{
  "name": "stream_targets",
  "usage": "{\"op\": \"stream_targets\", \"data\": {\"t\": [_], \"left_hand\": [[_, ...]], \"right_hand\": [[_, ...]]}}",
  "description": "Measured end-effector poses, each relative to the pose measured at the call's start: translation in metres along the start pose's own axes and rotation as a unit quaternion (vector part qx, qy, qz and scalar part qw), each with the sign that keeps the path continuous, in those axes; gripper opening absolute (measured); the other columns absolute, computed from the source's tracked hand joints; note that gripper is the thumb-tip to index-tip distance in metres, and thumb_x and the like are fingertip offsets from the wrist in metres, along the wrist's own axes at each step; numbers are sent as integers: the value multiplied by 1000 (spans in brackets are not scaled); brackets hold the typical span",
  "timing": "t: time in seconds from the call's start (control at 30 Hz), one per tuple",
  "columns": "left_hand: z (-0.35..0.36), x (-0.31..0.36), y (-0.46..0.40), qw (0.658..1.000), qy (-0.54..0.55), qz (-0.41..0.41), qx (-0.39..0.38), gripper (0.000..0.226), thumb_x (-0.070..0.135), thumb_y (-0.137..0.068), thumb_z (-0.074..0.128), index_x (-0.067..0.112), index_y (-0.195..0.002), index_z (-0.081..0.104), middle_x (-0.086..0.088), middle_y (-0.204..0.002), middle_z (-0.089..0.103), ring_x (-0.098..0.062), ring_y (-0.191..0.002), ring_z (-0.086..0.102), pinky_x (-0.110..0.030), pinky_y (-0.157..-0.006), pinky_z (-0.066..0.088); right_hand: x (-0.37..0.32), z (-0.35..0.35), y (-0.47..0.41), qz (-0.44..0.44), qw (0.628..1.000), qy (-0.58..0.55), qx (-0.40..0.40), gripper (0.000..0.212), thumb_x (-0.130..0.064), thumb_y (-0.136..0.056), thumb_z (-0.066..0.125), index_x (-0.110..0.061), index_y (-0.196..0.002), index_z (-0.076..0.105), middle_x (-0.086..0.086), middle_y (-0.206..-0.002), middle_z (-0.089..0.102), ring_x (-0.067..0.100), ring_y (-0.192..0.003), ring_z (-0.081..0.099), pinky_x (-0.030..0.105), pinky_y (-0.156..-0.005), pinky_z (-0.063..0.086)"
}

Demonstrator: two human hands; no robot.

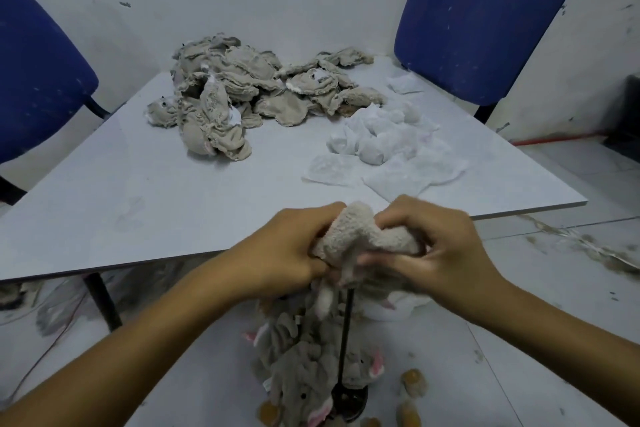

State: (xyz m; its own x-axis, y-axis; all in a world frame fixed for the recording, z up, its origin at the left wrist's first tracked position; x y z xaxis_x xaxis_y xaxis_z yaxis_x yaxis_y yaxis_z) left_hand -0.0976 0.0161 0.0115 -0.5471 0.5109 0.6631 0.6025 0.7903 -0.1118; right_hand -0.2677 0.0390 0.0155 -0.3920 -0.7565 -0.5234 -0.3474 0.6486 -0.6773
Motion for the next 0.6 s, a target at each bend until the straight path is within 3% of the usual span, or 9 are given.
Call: {"op": "stream_targets", "data": {"t": [0.1,0.17,0.27,0.33,0.4,0.47,0.53,0.6], "left_hand": [[3,3,-1,996,92,-11,17,41,29,-76,81,31,-113,65,11,-109,68,-9,-104,64,-39,-90,53],[-5,8,0,988,123,7,92,31,28,-74,79,20,-103,73,4,-98,71,-17,-93,67,-47,-83,54],[-13,14,2,972,157,50,169,21,29,-70,81,18,-86,73,-2,-81,70,-23,-75,66,-40,-67,56],[-7,13,-1,985,86,39,145,24,34,-69,81,21,-86,70,0,-78,69,-16,-71,62,-34,-64,52],[5,8,-4,995,50,-1,88,29,29,-70,85,21,-93,71,2,-86,72,-11,-82,66,-39,-76,54],[8,5,-1,990,103,-18,89,34,20,-69,87,16,-99,71,-4,-93,73,-23,-93,68,-49,-85,53],[0,7,3,972,189,0,138,30,18,-66,88,17,-92,73,-4,-87,74,-23,-84,70,-46,-79,58],[-10,12,5,945,251,32,206,23,17,-65,88,23,-83,74,5,-77,71,-12,-73,67,-30,-67,58]], "right_hand": [[9,8,3,70,996,-13,-45,27,-39,-71,82,-31,-85,60,-22,-74,60,-2,-68,56,12,-61,39],[12,6,4,100,993,-48,-33,29,-41,-69,83,-36,-84,60,-18,-76,64,2,-67,58,15,-59,42],[9,-5,3,78,994,-73,33,32,-41,-69,86,-28,-89,65,-11,-80,65,10,-69,61,24,-60,49],[10,-4,4,76,996,-44,11,36,-44,-69,84,-28,-94,63,-13,-84,66,9,-73,63,25,-62,51],[20,8,11,152,985,-28,-80,39,-43,-68,86,-27,-96,65,-14,-85,68,7,-77,65,32,-67,53],[29,16,17,205,972,-35,-109,30,-37,-68,86,-27,-88,66,-14,-81,69,2,-74,63,31,-67,52],[30,14,15,194,978,-60,-57,26,-30,-67,89,-25,-77,66,-10,-75,67,1,-68,60,28,-63,49],[28,9,12,165,980,-108,10,23,-34,-65,84,-23,-77,69,-9,-74,68,1,-68,62,22,-61,50]]}}
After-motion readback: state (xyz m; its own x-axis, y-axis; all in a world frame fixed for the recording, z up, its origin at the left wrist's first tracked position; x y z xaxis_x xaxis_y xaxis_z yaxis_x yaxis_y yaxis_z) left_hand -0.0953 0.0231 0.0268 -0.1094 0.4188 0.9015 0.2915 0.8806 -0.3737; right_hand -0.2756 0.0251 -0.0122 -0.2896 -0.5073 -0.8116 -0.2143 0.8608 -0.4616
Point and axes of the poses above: each hand's wrist, its own y-axis away from the middle knuckle, its own z-axis out of the palm, x = y × z, the point moved 5 cm from there along -y, towards the middle knuckle
